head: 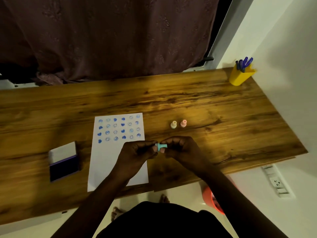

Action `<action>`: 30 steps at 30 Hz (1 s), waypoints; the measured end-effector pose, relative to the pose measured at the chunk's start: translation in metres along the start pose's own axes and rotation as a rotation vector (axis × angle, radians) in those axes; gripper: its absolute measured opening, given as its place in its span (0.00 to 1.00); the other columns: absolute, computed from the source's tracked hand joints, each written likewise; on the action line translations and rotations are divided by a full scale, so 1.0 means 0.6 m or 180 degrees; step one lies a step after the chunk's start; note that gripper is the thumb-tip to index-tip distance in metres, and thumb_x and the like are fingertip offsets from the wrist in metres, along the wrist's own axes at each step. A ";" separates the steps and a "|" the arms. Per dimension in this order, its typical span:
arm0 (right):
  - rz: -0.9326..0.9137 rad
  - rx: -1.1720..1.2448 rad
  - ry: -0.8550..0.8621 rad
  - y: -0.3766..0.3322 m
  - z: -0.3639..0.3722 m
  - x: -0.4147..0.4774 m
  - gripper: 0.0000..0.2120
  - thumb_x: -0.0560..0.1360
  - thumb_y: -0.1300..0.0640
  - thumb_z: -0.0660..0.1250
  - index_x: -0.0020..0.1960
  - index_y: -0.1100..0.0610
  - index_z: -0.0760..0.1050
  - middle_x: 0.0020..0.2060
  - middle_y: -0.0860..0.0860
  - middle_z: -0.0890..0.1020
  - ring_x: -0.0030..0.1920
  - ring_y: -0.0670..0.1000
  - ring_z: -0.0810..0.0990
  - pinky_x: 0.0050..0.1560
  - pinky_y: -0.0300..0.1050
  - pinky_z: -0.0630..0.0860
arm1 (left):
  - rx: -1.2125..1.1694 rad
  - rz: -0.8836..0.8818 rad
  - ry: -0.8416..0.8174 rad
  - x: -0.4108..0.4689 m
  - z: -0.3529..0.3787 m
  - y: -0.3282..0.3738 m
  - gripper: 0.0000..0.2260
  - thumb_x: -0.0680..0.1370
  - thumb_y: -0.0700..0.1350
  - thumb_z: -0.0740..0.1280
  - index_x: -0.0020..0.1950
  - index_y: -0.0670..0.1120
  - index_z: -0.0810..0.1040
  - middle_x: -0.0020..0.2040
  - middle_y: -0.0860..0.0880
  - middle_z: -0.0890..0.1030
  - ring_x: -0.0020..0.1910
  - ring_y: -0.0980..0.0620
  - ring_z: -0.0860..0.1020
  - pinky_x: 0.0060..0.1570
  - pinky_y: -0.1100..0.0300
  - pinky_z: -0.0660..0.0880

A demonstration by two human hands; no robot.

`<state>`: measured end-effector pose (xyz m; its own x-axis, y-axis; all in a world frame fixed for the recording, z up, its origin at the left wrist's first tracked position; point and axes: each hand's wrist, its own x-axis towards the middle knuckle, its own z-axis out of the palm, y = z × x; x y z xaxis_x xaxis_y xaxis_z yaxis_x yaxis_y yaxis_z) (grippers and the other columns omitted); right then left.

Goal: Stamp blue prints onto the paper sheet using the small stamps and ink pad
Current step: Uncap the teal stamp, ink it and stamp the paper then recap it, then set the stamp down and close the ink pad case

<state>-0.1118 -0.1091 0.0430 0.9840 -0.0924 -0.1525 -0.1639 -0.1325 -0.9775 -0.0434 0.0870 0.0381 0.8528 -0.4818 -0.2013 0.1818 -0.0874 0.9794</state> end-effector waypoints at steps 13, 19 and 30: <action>0.0324 0.0147 -0.0066 0.045 -0.057 0.002 0.08 0.77 0.54 0.73 0.53 0.55 0.85 0.45 0.53 0.88 0.44 0.53 0.86 0.43 0.44 0.82 | 0.0376 -0.0012 -0.0027 0.018 0.049 -0.021 0.15 0.75 0.40 0.77 0.58 0.56 0.86 0.57 0.56 0.88 0.60 0.56 0.84 0.66 0.43 0.77; -0.0149 -0.1923 0.0680 0.071 -0.107 0.046 0.09 0.73 0.52 0.76 0.50 0.55 0.85 0.45 0.51 0.88 0.44 0.49 0.86 0.47 0.52 0.82 | 0.0547 -0.0198 0.0316 0.028 0.058 -0.034 0.14 0.75 0.40 0.77 0.55 0.57 0.86 0.52 0.57 0.88 0.57 0.57 0.84 0.66 0.41 0.77; 0.0144 -0.2772 0.0599 0.094 -0.120 0.115 0.16 0.76 0.55 0.70 0.63 0.58 0.80 0.59 0.56 0.84 0.60 0.57 0.82 0.59 0.50 0.78 | 0.0570 -0.0333 0.0592 0.007 0.044 -0.045 0.13 0.75 0.45 0.77 0.49 0.65 0.87 0.50 0.58 0.88 0.53 0.59 0.85 0.61 0.45 0.81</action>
<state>-0.0579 -0.1942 -0.0122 0.9601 -0.2660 -0.0870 -0.2728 -0.8206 -0.5022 -0.0576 0.0643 0.0110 0.9123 -0.2951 -0.2841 0.1982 -0.2890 0.9366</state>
